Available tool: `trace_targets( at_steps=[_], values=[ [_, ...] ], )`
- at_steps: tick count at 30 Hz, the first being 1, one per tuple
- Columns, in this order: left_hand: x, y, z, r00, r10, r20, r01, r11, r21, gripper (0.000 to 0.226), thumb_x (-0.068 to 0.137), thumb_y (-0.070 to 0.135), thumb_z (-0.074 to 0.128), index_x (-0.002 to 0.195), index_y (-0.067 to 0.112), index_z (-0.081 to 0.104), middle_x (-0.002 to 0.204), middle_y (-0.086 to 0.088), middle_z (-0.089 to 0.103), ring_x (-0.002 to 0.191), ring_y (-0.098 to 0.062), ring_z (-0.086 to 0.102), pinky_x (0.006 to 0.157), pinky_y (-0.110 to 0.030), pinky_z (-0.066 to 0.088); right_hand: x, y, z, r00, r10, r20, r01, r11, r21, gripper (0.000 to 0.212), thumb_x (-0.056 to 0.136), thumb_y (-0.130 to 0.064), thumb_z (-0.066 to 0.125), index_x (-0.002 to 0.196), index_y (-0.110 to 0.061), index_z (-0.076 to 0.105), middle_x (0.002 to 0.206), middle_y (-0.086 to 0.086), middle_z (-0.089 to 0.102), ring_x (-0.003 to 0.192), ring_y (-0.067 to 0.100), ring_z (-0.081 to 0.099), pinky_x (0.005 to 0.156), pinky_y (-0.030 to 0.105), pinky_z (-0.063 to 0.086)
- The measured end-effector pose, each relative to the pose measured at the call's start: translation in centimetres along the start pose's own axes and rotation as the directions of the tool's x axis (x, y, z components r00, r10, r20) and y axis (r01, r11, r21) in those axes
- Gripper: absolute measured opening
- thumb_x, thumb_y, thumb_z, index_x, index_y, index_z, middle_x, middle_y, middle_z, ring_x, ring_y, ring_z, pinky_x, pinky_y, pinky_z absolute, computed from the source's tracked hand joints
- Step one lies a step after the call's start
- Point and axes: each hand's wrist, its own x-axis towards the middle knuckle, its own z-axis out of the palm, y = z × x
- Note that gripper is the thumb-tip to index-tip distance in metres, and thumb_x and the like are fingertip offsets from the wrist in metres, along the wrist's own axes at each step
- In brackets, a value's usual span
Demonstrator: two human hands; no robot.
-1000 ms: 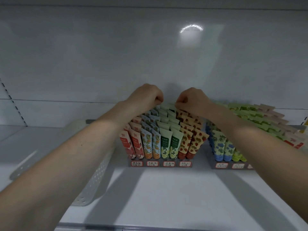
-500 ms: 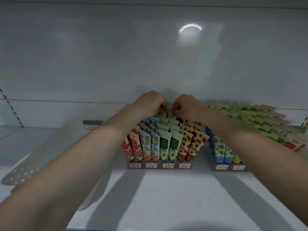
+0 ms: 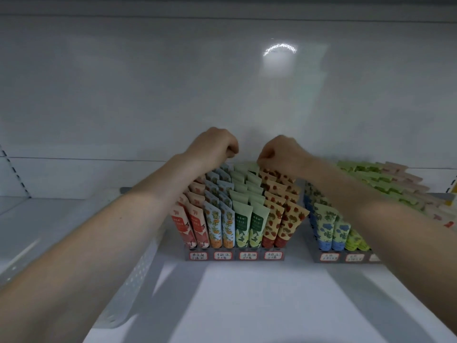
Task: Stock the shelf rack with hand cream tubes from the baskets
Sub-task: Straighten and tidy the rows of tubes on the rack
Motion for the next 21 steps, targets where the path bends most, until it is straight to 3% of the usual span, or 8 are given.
trace_targets(
  at_steps=[3, 9, 14, 21],
  values=[
    [0.7, 0.0, -0.2, 1.000, 0.001, 0.021, -0.001, 1.000, -0.008, 0.023, 0.090, 0.006, 0.058, 0.112, 0.004, 0.066, 0.114, -0.013, 0.065, 0.103, -0.024, 0.061, 0.087, -0.026, 0.042, 1.0, 0.7, -1.0, 0.998, 0.031, -0.051, -0.031, 0.999, 0.010, 0.019, 0.089, -0.013, 0.058, 0.096, 0.000, 0.069, 0.102, 0.011, 0.067, 0.083, 0.013, 0.054, 0.072, 0.024, 0.042],
    [1.5, 0.7, 1.6, 0.986, 0.042, 0.162, -0.045, 0.999, 0.012, 0.021, 0.088, 0.008, 0.062, 0.107, 0.006, 0.069, 0.116, -0.010, 0.065, 0.105, -0.023, 0.060, 0.088, -0.024, 0.042, 2.2, 0.9, 0.6, 0.999, 0.028, 0.026, -0.027, 0.999, -0.030, 0.022, 0.090, -0.019, 0.058, 0.098, -0.002, 0.068, 0.105, 0.011, 0.066, 0.085, 0.016, 0.056, 0.072, 0.025, 0.040],
    [1.8, 0.1, 2.0, 0.986, 0.020, 0.163, -0.025, 0.999, 0.029, 0.019, 0.088, 0.006, 0.061, 0.105, 0.006, 0.070, 0.117, -0.013, 0.064, 0.106, -0.026, 0.059, 0.094, -0.033, 0.044, 2.4, 0.3, 1.2, 0.999, 0.023, 0.037, -0.019, 0.996, -0.090, 0.022, 0.090, -0.019, 0.057, 0.105, -0.006, 0.067, 0.111, 0.009, 0.064, 0.102, 0.023, 0.059, 0.087, 0.031, 0.048],
    [1.9, -0.3, 2.1, 0.988, 0.020, 0.156, -0.024, 0.999, 0.023, 0.020, 0.087, 0.006, 0.062, 0.105, 0.005, 0.070, 0.115, -0.014, 0.065, 0.104, -0.027, 0.060, 0.090, -0.030, 0.044, 2.2, -0.3, 1.7, 0.998, 0.040, 0.040, -0.034, 0.990, -0.134, 0.022, 0.092, -0.017, 0.053, 0.106, -0.005, 0.065, 0.112, 0.012, 0.063, 0.101, 0.025, 0.059, 0.084, 0.032, 0.048]
  ],
)
